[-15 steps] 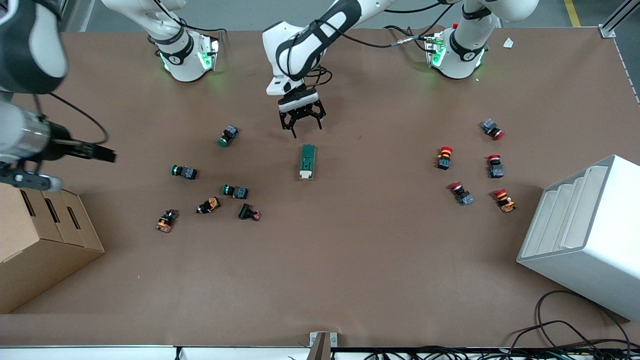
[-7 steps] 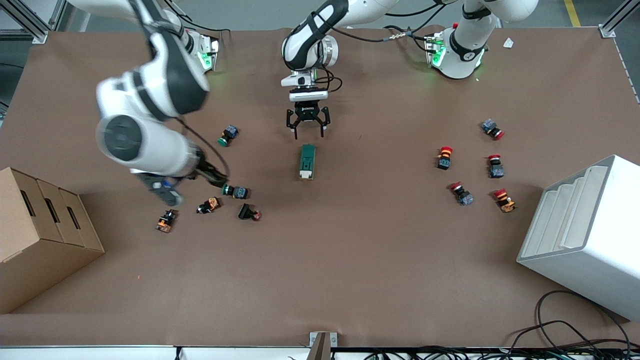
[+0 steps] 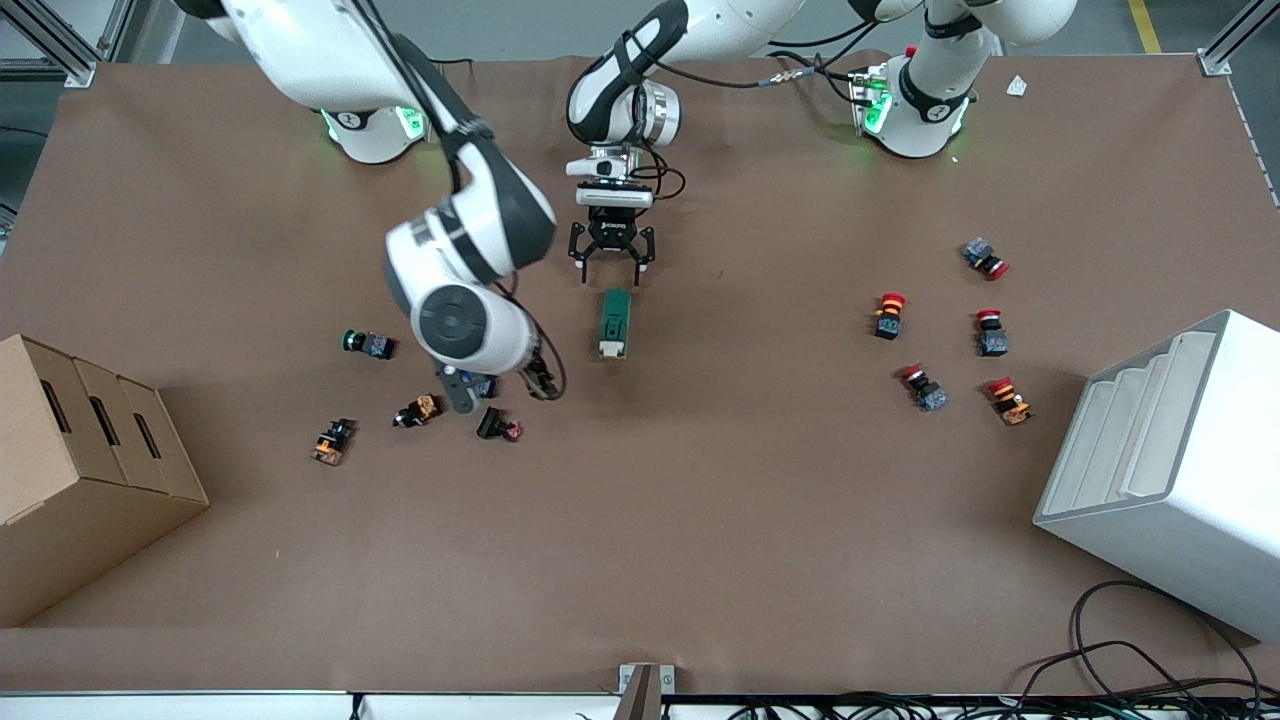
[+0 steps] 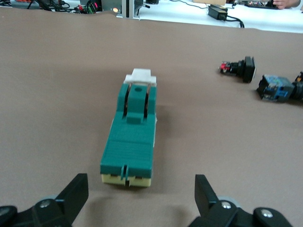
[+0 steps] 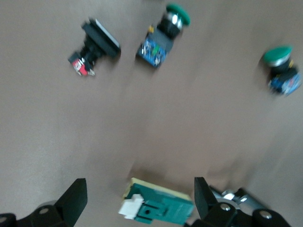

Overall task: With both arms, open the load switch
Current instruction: 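Reach the right gripper down to the switch's white lever, then press the white lever down with the right gripper to close it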

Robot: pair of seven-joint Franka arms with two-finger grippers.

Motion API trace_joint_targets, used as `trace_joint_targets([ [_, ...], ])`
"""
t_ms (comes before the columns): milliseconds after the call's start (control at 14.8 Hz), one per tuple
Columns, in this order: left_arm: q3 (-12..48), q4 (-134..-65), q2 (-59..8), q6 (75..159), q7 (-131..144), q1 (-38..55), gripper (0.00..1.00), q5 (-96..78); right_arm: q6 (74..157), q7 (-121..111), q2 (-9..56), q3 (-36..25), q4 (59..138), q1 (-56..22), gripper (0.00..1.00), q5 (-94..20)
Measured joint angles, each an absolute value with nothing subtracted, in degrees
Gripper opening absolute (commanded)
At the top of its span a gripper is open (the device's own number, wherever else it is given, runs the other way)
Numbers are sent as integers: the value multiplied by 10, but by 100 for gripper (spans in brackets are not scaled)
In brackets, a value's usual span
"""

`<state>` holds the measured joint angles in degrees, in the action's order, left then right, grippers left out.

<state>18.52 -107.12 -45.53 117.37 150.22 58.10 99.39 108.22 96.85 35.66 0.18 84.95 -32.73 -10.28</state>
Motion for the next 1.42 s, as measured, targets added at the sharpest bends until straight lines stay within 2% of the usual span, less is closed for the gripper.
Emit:
trace_joint_targets([
  [337,182,-1074,-457,1173,1500,580,99,995,1119,1061,423,2,816,-375,100,-114],
  [1011,179,-1074,-466,1161,1473,584,98,1001,1120,1078,459,4,815,-395,100,-129],
  [1416,179,-1073,-469,1153,1473,587,99,1003,1047,1078,459,8,790,-398,100,-144],
])
